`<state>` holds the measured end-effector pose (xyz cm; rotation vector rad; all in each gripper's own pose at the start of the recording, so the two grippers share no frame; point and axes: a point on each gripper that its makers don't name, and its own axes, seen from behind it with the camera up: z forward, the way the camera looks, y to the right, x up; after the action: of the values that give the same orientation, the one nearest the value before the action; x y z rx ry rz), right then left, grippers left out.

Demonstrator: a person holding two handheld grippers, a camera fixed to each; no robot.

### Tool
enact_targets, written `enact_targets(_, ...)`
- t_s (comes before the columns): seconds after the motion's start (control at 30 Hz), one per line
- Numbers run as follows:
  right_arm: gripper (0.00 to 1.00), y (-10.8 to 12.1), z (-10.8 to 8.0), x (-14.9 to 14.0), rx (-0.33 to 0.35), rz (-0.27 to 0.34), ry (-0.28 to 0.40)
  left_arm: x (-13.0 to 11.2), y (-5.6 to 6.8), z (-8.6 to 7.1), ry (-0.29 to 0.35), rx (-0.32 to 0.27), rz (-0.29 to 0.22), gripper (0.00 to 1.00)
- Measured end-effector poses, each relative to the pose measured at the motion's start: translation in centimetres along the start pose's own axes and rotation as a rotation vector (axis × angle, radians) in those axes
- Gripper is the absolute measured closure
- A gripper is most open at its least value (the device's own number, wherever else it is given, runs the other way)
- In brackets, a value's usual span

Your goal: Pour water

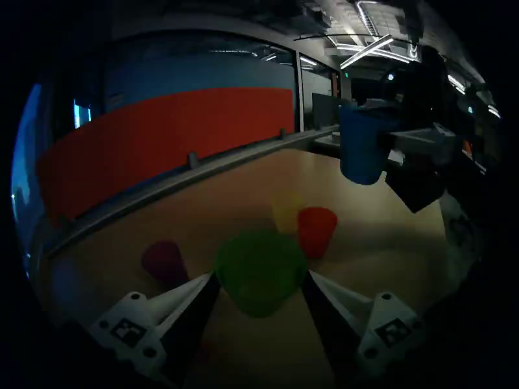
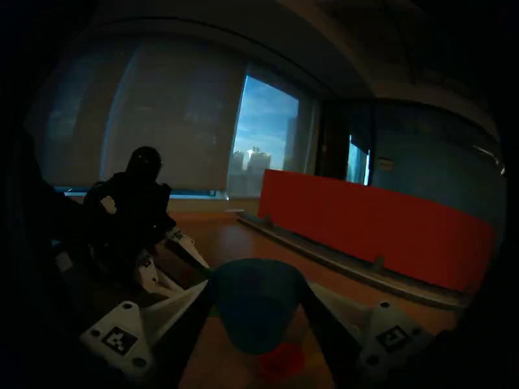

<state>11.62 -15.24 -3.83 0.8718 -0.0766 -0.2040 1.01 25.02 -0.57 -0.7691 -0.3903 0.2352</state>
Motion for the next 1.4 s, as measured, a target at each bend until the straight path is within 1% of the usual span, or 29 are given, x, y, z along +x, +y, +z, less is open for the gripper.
enact_targets(0.1,0.08,-0.2,0.0,0.3,0.0,-0.006,0.002,1.5,-0.4,-0.9,0.05,0.007,-0.008,0.14)
enact_targets(0.3,0.08,-0.4,-0.1,0.6,-0.002,-0.008,0.006,4.1,-0.8,-2.6,0.149,-0.007,-0.046,0.14)
enact_targets(0.47,0.08,-0.5,-0.1,0.8,-0.002,-0.008,0.007,6.3,-1.3,-4.1,0.237,-0.012,-0.064,0.14)
enact_targets(0.67,0.08,-0.7,0.2,0.9,0.001,-0.009,0.009,7.8,-1.6,-5.1,0.307,-0.031,-0.09,0.14)
enact_targets(0.77,0.08,-0.8,0.3,0.9,0.004,-0.008,0.008,8.1,-1.9,-5.3,0.324,-0.033,-0.095,0.14)
enact_targets(0.87,0.08,-0.8,0.4,0.9,0.003,-0.008,0.006,8.2,-2.1,-5.4,0.328,-0.034,-0.087,0.14)
enact_targets(1.17,0.08,-0.8,0.8,0.7,0.006,-0.002,0.004,7.9,-2.4,-5.4,0.315,-0.043,-0.057,0.14)
enact_targets(1.4,0.08,-0.9,1.0,0.6,0.008,-0.001,0.004,8.2,-2.3,-5.8,0.33,-0.055,-0.062,0.14)
